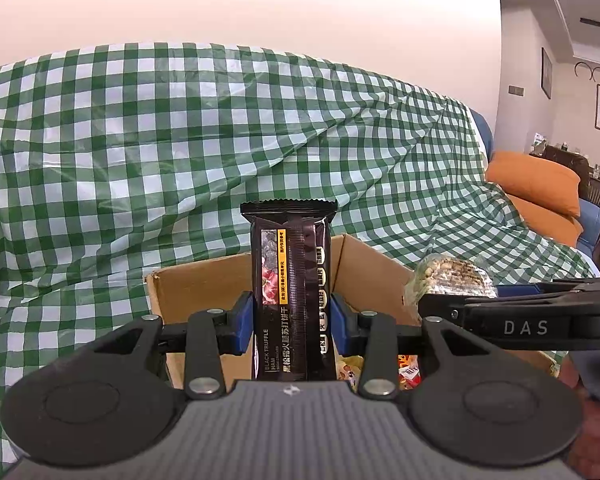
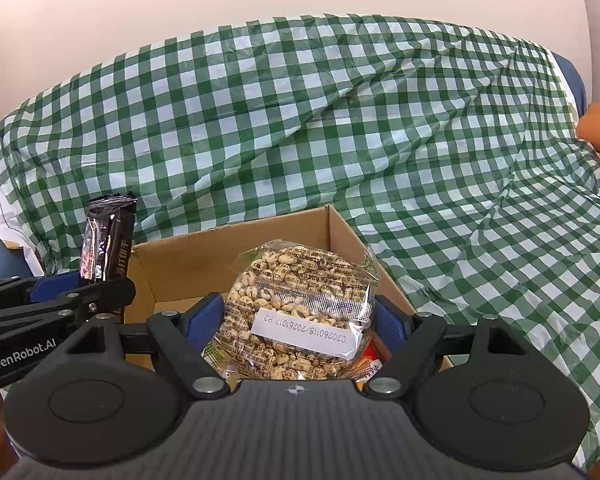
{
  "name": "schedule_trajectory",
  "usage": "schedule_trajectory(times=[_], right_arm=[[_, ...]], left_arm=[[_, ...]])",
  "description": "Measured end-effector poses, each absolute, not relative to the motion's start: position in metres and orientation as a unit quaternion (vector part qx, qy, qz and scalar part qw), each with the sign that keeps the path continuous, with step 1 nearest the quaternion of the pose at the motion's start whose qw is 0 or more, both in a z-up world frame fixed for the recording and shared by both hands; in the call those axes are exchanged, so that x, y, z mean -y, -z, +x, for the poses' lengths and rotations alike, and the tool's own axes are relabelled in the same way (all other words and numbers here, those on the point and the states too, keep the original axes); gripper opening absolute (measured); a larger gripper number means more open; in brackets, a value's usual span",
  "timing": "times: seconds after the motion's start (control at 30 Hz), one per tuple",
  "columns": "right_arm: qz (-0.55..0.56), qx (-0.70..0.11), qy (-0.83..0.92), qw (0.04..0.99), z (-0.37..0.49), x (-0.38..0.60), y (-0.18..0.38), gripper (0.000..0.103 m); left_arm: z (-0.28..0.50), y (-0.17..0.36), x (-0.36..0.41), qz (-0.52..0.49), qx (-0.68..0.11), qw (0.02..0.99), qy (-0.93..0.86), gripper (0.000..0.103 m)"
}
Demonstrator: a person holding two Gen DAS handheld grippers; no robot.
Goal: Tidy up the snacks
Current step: 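Lift both held snacks and carry them over the cardboard box, then open both tools to drop the chocolate bar and nut cake into the box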
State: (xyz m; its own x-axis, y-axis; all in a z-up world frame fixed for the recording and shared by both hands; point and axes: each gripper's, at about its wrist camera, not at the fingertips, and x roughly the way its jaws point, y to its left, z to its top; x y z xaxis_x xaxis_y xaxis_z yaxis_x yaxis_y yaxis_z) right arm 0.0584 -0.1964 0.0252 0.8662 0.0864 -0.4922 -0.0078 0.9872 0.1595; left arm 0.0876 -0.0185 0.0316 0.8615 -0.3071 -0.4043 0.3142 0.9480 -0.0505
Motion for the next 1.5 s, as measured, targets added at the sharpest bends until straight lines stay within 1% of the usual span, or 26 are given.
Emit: schedule_trajectory(times=[0.97, 1.03, 1.07, 1.1, 1.23, 1.3, 1.4, 1.47, 1.5], right_arm=[[0.065, -0.277, -0.02, 0.958, 0.066, 0.193, -0.019, 0.082], [0.064, -0.285, -0.025, 0.956, 0.068, 0.192, -0.017, 0.083], [0.061, -0.29, -0.026, 0.955, 0.069, 0.192, -0.016, 0.085], [0.057, -0.295, -0.024, 0.953, 0.071, 0.191, -0.015, 0.085], [0.055, -0.296, -0.021, 0.954, 0.072, 0.19, -0.013, 0.09], [0.055, -0.294, -0.019, 0.954, 0.072, 0.19, -0.012, 0.091], [0.054, -0.289, -0.019, 0.956, 0.069, 0.19, -0.013, 0.091], [0.054, -0.284, -0.021, 0.957, 0.067, 0.191, -0.014, 0.091], [0.053, -0.28, -0.022, 0.958, 0.063, 0.191, -0.017, 0.091]], left_arm=[[0.086, -0.029, 0.023, 0.016, -0.203, 0.961, 0.187, 0.044], [0.086, -0.03, 0.023, 0.016, -0.208, 0.959, 0.193, 0.061], [0.084, -0.03, 0.022, 0.014, -0.206, 0.959, 0.192, 0.063], [0.083, -0.03, 0.022, 0.014, -0.203, 0.96, 0.192, 0.065], [0.082, -0.031, 0.017, 0.007, -0.201, 0.962, 0.185, 0.066], [0.081, -0.031, 0.014, 0.003, -0.205, 0.962, 0.181, 0.067], [0.075, -0.033, 0.011, 0.013, -0.197, 0.965, 0.172, 0.076], [0.064, -0.037, 0.008, 0.03, -0.178, 0.97, 0.164, 0.082], [0.059, -0.038, 0.008, 0.04, -0.168, 0.972, 0.162, 0.087]])
